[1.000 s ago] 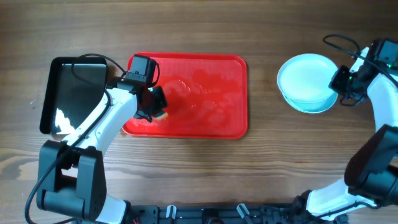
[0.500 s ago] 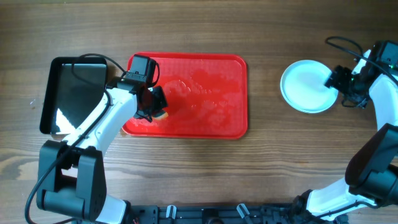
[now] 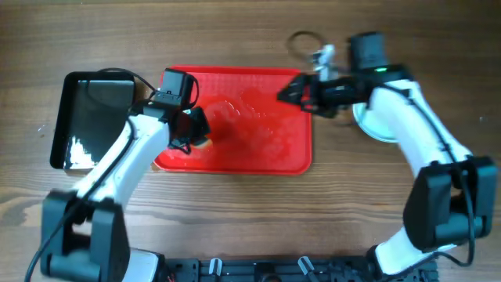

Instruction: Clean dirty plates on tray and stack at the side

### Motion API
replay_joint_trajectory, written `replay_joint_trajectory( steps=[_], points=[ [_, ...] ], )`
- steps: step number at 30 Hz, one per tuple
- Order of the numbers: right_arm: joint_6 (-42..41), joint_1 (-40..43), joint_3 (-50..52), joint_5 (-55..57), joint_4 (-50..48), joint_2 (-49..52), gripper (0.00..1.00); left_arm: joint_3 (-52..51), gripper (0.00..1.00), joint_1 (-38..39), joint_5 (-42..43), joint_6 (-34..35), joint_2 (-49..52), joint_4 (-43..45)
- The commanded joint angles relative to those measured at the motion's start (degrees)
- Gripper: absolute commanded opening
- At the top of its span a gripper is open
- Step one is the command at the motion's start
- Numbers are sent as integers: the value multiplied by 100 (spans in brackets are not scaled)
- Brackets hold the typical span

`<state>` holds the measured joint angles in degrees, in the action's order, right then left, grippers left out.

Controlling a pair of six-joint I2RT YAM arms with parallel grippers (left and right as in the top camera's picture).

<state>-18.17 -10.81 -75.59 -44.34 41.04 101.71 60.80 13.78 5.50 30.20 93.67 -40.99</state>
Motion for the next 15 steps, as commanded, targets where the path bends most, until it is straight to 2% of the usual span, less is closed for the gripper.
replay_joint_trajectory(
  steps=[1,5,9,11,13,14,15],
  points=[
    [-1996,-953,-81,2218,-160,31,100,-15,4,-555,-601,468,-1027,98],
    [-3073,-1606,-79,3335,-153,31,100,-15,4,-1943,-730,629,-1279,575],
    [-3152,-2151,-79,3412,-136,31,100,-15,4,-2931,-774,629,-634,1231],
    [-3150,-2409,-79,3460,-210,31,100,-15,7,-3187,-817,627,-282,1298],
    [-3136,-2673,-79,3663,-280,31,100,-15,15,-3425,-817,625,153,1360],
    [-3136,-2745,-79,3718,-291,31,100,-15,41,-3499,-815,625,260,1357],
    [-3132,-2774,-79,3735,-291,31,100,-15,79,-3574,-815,625,280,1357]
  ],
)
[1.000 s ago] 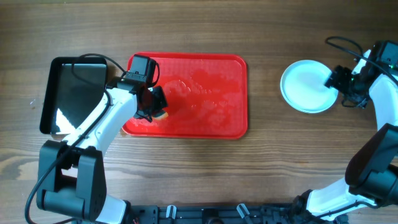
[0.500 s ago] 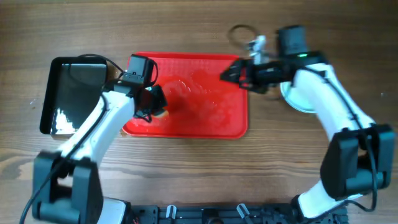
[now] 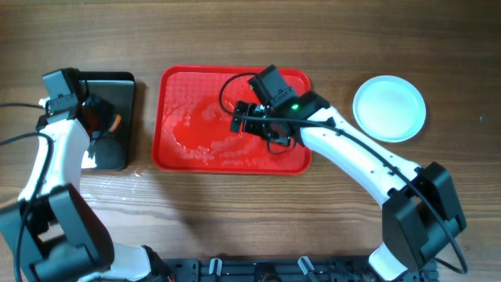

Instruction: Clean dirty plates on tray and stack at the side

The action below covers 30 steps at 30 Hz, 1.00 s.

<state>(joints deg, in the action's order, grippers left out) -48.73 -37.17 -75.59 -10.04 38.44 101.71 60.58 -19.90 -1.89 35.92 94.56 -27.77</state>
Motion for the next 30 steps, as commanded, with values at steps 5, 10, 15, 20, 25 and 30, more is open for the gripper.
replay_joint_trajectory(
  steps=[5,10,15,20,25,30],
  points=[
    [247,-146,-81,214,39,28,100,9,100,-321,542,57,-356,-17],
    [271,-146,-81,216,824,-944,100,9,100,-319,1589,57,-1751,-964],
    [223,-173,-81,221,2518,-2800,100,7,100,-319,1687,57,-2052,-2192],
    [168,-590,-79,863,3506,-4030,100,7,100,-321,1685,57,-2052,-2310],
    [164,-590,-81,861,3526,-4048,100,7,100,-319,1685,57,-2052,-2310],
    [420,-590,-79,1250,3630,-3834,100,7,100,-319,1685,57,-2052,-2312]
  ],
)
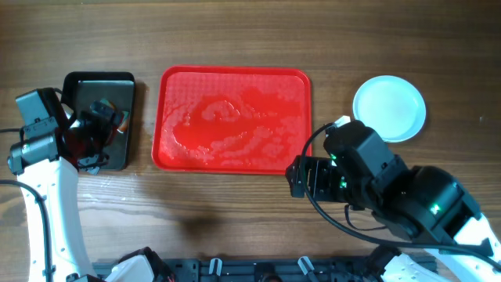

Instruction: Clean dirty plates on tray and stack at the side

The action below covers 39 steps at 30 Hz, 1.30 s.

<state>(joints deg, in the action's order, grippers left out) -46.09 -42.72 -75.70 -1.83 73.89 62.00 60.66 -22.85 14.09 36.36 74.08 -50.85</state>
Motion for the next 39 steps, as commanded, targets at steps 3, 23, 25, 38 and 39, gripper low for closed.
replay_joint_trajectory(
  steps=[3,23,25,38,39],
  points=[
    [466,-35,-68,634,74,341,100,-2,100,-24,87,13,-4,-4],
    [2184,3388,6874,-1305,-7499,-4881,100,-2,100,-24,87,13,-4,-4],
    [1908,3595,7287,-1309,-8019,-5169,100,-2,100,-24,87,13,-4,-2],
    [3158,4275,7538,-468,-7399,-6183,100,-2,100,-24,87,13,-4,-4],
    [3265,4275,7538,-326,-7383,-6186,100,-2,100,-24,87,13,-4,-2]
  ],
)
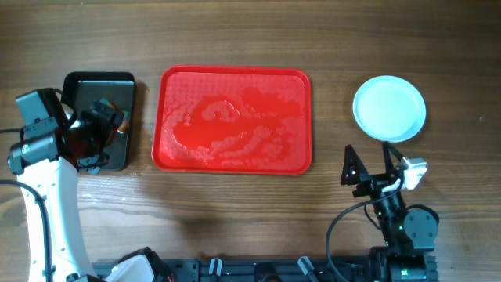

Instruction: Clean dirty plates on tray and stack at the side

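Note:
The red tray point(235, 117) lies mid-table, wet and with no plate on it. A white plate point(389, 108) rests on the wood to its right; whether it is one plate or a stack cannot be told. My left gripper point(100, 125) hangs over the black tray point(94, 86) at the far left, with a small orange piece point(118, 122) showing at its fingers. How its jaws stand is hidden. My right gripper point(366, 159) is drawn back near the front edge, below the plate, fingers spread and empty.
Wet streaks mark the wood in front of the black tray and the red tray. The right arm's base point(403, 235) and its cables sit at the front right. Bare wooden table point(235, 31) runs along the back.
My right arm was raised close under the camera in front of the red tray's right corner. Now it is folded low at the front right, gripper open. The left arm has not moved.
First my left gripper was on the red tray's left part with a yellowish piece and the right gripper was at the tray's right edge beside the plate. Then the left was over the black tray and the right over the tray's middle. The right then withdrew to the front.

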### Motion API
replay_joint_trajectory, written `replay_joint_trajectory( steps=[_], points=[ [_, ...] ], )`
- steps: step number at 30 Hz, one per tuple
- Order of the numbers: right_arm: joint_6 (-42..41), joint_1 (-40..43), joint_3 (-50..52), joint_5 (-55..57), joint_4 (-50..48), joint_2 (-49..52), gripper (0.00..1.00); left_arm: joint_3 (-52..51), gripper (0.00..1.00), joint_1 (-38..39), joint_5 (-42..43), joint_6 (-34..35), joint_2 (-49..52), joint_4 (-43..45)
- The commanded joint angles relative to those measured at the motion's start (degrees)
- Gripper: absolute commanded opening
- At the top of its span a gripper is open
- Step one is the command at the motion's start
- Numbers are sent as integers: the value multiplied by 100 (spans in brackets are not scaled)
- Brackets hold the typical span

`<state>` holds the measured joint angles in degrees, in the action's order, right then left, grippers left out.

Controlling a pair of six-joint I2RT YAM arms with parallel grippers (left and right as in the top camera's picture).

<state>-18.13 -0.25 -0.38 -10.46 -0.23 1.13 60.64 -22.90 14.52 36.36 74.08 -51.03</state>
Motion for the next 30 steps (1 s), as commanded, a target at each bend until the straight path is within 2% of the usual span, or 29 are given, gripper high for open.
replay_joint_trajectory(
  steps=[1,5,10,19,23,30],
  points=[
    [728,28,7,560,35,-98,100,0,100,-20,44,13,-4,15],
    [1794,28,2,629,52,-98,100,0,100,-20,44,13,-4,15],
    [1187,28,2,621,52,-98,100,0,100,-20,44,13,-4,15],
    [1211,28,2,603,28,-98,100,0,100,-20,44,13,-4,15],
    [1825,28,2,667,35,-98,100,0,100,-20,44,13,-4,13],
    [2076,28,2,664,28,-98,100,0,100,-20,44,13,-4,15]
  ],
)
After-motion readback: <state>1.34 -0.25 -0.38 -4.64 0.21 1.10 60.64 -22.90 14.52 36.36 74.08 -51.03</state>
